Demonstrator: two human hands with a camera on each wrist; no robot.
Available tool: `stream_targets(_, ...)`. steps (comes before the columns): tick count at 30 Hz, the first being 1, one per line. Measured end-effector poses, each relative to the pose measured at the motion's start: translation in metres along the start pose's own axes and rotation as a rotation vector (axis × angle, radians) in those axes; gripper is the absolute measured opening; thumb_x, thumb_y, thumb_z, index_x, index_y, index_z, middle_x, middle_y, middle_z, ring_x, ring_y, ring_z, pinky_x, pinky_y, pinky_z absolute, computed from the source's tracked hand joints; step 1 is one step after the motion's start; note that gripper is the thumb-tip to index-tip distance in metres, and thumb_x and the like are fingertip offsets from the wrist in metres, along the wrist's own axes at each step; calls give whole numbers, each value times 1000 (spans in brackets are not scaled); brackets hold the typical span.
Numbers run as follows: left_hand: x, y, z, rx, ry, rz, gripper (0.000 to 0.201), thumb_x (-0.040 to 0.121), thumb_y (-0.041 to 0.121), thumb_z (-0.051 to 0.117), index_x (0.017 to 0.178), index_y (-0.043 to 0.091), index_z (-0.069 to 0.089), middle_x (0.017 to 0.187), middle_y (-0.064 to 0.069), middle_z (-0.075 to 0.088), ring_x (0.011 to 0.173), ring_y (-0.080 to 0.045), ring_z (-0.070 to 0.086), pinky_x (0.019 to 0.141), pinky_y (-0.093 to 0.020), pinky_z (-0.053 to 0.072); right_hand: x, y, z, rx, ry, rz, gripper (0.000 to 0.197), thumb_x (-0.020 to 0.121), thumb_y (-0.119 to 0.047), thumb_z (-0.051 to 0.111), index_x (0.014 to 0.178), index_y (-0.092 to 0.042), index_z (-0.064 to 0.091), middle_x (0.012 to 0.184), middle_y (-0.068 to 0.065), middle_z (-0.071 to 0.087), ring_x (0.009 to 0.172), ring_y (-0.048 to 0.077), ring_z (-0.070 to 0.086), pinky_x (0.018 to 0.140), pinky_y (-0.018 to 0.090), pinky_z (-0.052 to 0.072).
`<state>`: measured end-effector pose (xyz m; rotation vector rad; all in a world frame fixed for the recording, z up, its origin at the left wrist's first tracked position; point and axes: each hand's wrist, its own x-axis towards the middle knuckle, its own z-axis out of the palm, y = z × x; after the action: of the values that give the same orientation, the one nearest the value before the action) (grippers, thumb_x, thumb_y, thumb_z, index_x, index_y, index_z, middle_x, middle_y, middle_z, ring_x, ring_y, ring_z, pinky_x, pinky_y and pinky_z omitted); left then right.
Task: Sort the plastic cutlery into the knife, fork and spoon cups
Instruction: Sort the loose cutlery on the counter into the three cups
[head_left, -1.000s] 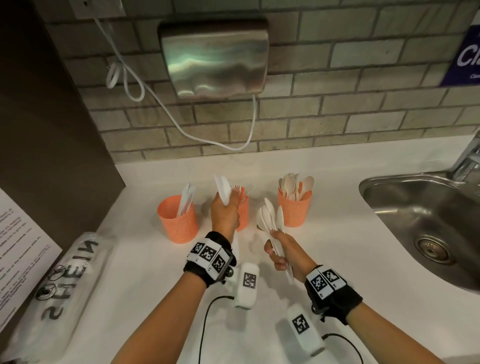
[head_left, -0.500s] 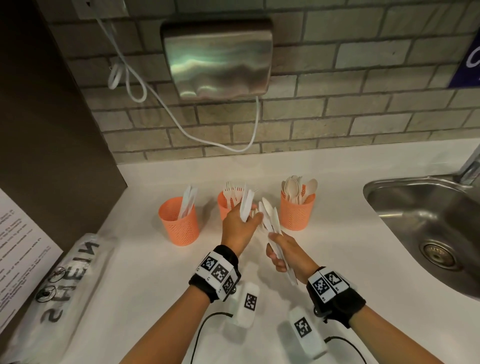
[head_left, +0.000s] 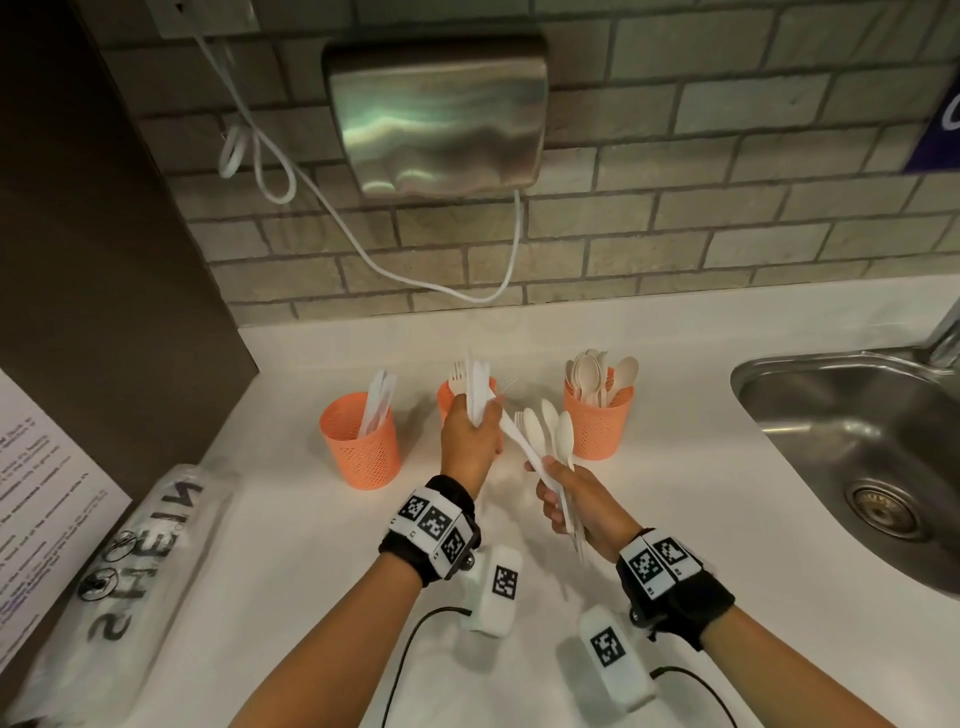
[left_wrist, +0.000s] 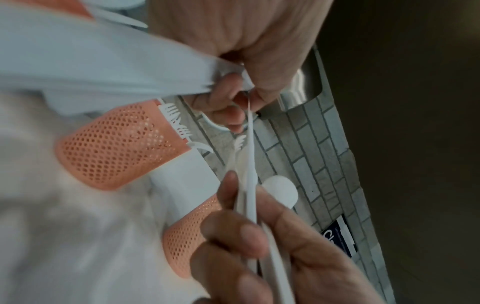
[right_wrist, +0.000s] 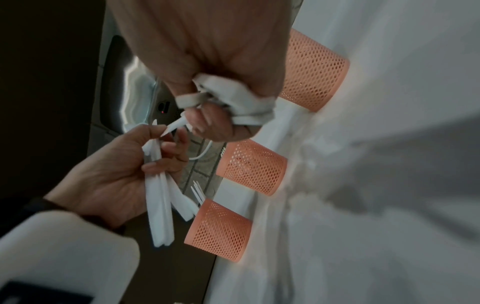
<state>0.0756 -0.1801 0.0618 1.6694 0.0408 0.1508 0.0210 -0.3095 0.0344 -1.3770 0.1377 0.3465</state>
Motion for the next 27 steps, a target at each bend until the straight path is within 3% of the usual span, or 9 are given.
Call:
stream_targets(3, -10, -7, 4, -39, -54, -115, 12, 87, 13, 62, 77, 10, 55, 54, -3, 44, 41, -10, 39, 36, -16, 28, 0, -1, 1, -8, -9, -25, 19, 100, -28, 33, 97, -18, 49, 57, -3, 40, 38, 4, 34, 39, 15, 29)
stream_targets(6, -18, -15, 12, -60, -79, -168, 25, 85, 17, 65, 66, 13, 49, 51, -1, 42, 41, -9, 38, 37, -16, 29, 0, -1, 3, -73, -6, -59, 18, 101, -26, 32, 104, -17, 47, 63, 0, 44, 38, 3, 39, 40, 15, 33)
stream_targets(11, -12, -14, 6, -97, 44, -144, 21, 95, 13, 46, 77, 15, 56, 65, -3, 56, 52, -12, 50, 42, -16, 36, -2, 2, 1, -115, 31, -66, 21, 101, -28, 33, 96, -12, 46, 66, 5, 53, 45, 12, 50, 43, 22, 42)
stream_targets(13, -5, -8, -2, -190, 78, -108, 21, 98, 13, 40, 84, 10, 54, 68, -6, 60, 49, -8, 59, 43, -17, 43, -2, 4, 1, -89, 31, -50, 20, 100, -27, 34, 93, -13, 47, 71, 7, 58, 47, 14, 56, 47, 25, 49)
stream_targets(15, 3, 0, -14, -287, 136, -98, 23, 99, 17, 39, 81, 10, 52, 61, -5, 56, 43, -7, 57, 44, -18, 48, -1, 4, 1, -92, 33, -41, 20, 100, -27, 35, 94, -13, 47, 69, 7, 56, 43, 12, 53, 50, 27, 50)
stream_targets(17, 15, 10, -31, -375, 189, -92, 26, 99, 23, 41, 77, 13, 51, 50, 1, 48, 40, -11, 51, 45, -23, 47, 1, 3, 1, -142, 43, -51, 21, 100, -28, 36, 96, -12, 48, 63, 4, 48, 38, 8, 42, 45, 23, 46)
stream_targets(19, 30, 22, -52, -374, 271, -30, 28, 97, 29, 46, 74, 15, 51, 44, 5, 44, 36, -10, 44, 44, -25, 43, 3, 2, 2, -177, 46, -66, 23, 99, -31, 36, 96, -14, 50, 58, 0, 39, 36, 4, 32, 38, 17, 33)
stream_targets(22, 54, 40, -82, -357, 404, 105, 29, 93, 30, 54, 68, 16, 50, 47, 6, 45, 35, -8, 41, 41, -23, 41, 7, -2, 4, -181, 48, -84, 25, 99, -34, 37, 92, -16, 53, 53, -4, 34, 34, 2, 25, 34, 14, 22)
stream_targets(27, 87, 52, -118, -304, 573, 208, 30, 90, 29, 59, 63, 17, 52, 54, 0, 43, 42, -8, 41, 41, -21, 40, 11, -8, 8, -179, 61, -119, 26, 98, -34, 37, 96, -15, 55, 47, -6, 38, 33, 2, 25, 33, 14, 20)
